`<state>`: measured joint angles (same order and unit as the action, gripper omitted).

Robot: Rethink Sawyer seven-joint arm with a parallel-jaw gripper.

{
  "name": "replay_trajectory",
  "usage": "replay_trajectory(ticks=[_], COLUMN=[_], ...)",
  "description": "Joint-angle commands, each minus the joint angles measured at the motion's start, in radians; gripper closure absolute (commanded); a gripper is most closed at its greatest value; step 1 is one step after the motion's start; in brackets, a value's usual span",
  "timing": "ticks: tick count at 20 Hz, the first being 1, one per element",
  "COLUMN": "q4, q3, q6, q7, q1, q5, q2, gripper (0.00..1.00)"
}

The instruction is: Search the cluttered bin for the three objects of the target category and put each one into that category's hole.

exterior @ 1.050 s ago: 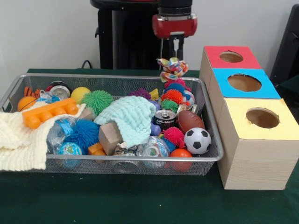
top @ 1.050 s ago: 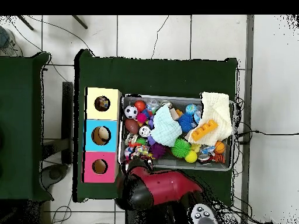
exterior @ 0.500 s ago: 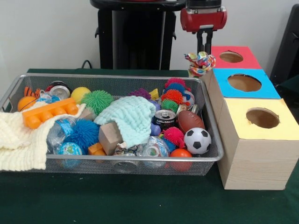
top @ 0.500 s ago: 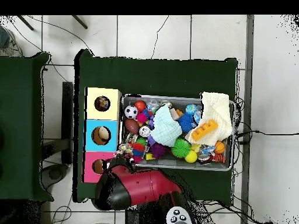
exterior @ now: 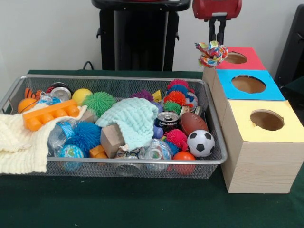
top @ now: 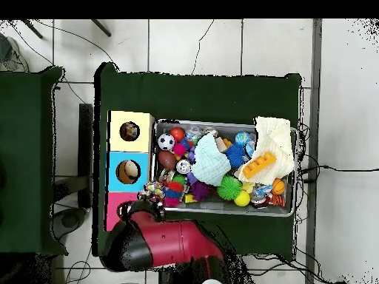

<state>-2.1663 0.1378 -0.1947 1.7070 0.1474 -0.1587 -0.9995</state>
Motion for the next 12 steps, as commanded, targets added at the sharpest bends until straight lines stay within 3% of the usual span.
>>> replay_trajectory(ticks=[1, 12], q4=[0.086, 0.194], q3=[-0.083, -0.19], q6=[-0.101, -0.005], q7=[0.224, 0.248], q1=[-0.083, -0.229], q5=[0.059, 0.138], q2=[0.036, 0.227], gripper=[1.0, 1.0])
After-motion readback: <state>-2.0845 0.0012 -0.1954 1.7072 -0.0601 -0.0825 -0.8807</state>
